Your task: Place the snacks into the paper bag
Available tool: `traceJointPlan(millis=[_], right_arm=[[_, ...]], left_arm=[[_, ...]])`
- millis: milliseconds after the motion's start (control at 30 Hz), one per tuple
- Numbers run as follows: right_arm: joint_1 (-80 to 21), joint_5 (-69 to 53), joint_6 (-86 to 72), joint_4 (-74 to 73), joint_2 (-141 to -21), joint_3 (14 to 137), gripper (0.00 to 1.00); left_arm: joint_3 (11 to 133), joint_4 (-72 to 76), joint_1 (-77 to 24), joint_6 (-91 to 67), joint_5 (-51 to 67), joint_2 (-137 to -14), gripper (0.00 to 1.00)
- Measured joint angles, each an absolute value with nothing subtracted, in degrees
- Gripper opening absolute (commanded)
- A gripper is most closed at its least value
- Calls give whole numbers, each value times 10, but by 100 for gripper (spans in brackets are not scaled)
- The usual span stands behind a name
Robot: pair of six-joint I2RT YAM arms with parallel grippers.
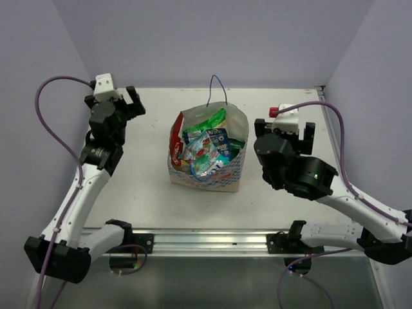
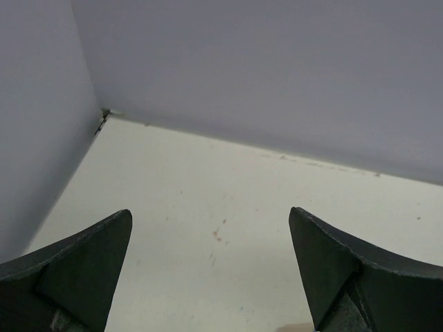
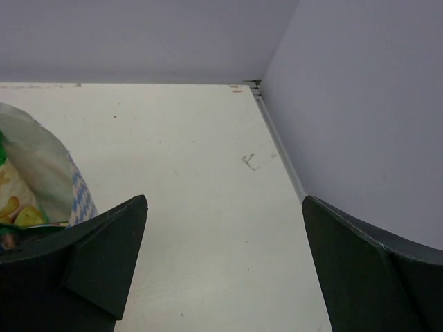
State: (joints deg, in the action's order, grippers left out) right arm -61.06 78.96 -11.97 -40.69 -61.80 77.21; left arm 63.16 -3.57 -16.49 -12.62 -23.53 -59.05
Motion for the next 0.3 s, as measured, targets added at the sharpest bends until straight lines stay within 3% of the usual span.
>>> traceJointPlan(millis=[133,300], right_arm=[[-609,809,-129,-415,-576,735,99],[-592,816,-156,-434,-545,715,99]], left_arm=[[594,-58,-90,-140,-174,-625,100],[592,-58,-64,-146,-125,-630,100]])
